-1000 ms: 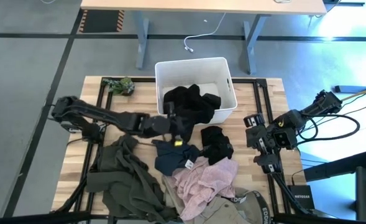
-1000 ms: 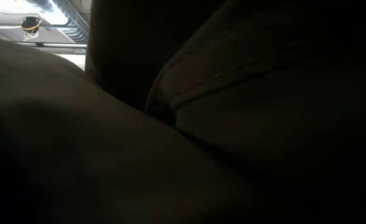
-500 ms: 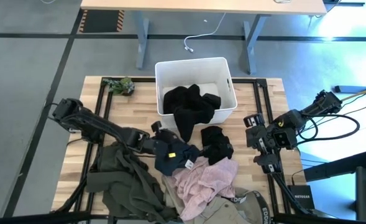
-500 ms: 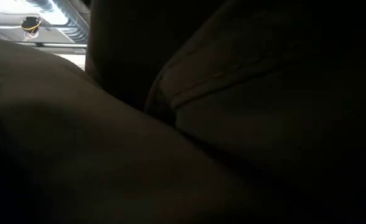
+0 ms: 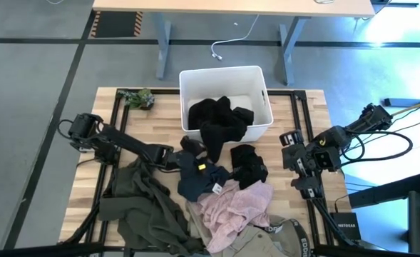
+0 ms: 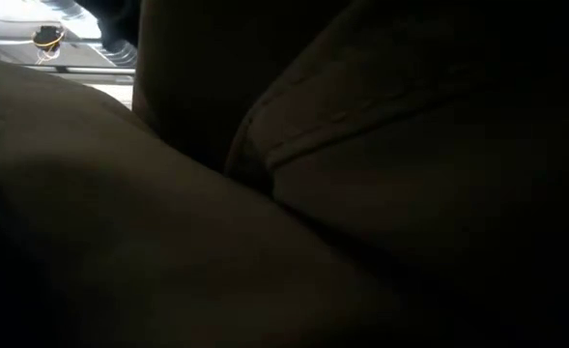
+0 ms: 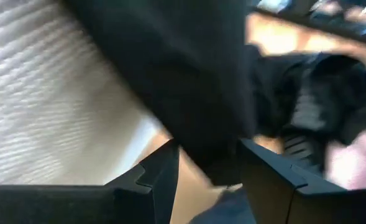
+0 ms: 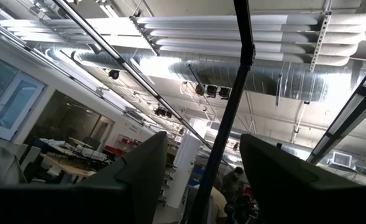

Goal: Sort clothes
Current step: Put the black shirt into the white laundry bin

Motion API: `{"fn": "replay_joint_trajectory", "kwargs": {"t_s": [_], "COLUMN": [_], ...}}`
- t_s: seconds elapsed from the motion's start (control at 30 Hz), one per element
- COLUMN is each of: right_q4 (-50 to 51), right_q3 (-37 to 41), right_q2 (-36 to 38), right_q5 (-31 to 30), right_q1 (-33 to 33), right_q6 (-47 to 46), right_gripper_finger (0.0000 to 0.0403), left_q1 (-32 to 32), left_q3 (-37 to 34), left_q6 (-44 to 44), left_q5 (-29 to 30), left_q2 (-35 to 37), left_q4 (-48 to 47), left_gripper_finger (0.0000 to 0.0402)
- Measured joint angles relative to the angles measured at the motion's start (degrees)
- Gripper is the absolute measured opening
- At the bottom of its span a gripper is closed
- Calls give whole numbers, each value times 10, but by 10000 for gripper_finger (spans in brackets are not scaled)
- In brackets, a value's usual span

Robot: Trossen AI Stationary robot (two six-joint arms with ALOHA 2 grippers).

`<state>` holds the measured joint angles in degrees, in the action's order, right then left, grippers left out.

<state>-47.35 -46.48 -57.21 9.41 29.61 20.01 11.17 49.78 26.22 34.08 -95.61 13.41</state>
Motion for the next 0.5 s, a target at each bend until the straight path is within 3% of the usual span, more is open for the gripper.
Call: {"fn": "replay_joint_trajectory", "kwargs": {"t_s": [0.4,0.5], "right_q4": [0,0], "right_q3": [0,0], "right_q2": [0,0], "right_q5": [0,0], "right_q1": [0,0], "right_q6": [0,0], "right_gripper_finger": [222,222], "left_q1": [-17,-11], "left_q3": [0,0], "left_q6": [-37,-75], "left_q5": [-13,-13], "left_q2": [-31,-31], "left_q4": [109,144], "left_gripper_finger": [154,137]}}
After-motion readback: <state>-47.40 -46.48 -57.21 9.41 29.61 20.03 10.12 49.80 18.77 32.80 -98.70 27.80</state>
